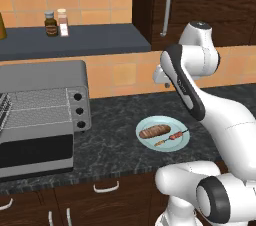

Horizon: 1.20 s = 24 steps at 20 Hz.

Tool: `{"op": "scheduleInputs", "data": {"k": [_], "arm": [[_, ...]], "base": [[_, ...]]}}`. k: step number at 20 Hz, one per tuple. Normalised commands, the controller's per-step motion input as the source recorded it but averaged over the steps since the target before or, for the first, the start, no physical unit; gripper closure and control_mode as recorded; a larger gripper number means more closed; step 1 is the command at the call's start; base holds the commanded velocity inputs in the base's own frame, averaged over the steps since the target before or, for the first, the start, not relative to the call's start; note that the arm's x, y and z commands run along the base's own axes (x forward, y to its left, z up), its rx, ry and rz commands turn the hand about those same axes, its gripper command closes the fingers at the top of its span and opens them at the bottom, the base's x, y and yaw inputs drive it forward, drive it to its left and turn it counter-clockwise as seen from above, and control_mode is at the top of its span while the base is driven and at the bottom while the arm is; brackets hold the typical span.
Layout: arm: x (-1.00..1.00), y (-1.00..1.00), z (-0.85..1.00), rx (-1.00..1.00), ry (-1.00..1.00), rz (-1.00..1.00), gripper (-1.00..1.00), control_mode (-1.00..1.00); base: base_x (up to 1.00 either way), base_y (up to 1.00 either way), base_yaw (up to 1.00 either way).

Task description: Pick up the kebab skewer and baguette bread, and place them inside the toaster oven. Close the toaster oven door and start by setting the timer.

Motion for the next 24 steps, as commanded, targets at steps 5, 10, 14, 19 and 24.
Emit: {"op": "scheduleInputs", "data": {"k": [5, 10, 14, 19, 24], "arm": [[0.00, 0.00, 0.00, 0.00, 0.00, 0.00, -1.00, 1.00], [0.00, 0.00, 0.00, 0.00, 0.00, 0.00, -1.00, 1.00], [0.00, 0.00, 0.00, 0.00, 0.00, 0.00, -1.00, 1.00], [0.00, 0.00, 0.00, 0.00, 0.00, 0.00, -1.00, 1.00], [0.00, 0.00, 0.00, 0.00, 0.00, 0.00, -1.00, 1.00]], "base": [[0.00, 0.00, 0.00], [-0.08, 0.15, -0.03], [0.00, 0.55, -0.15], [0.08, 0.55, -0.08], [0.32, 0.13, 0.14]]}}
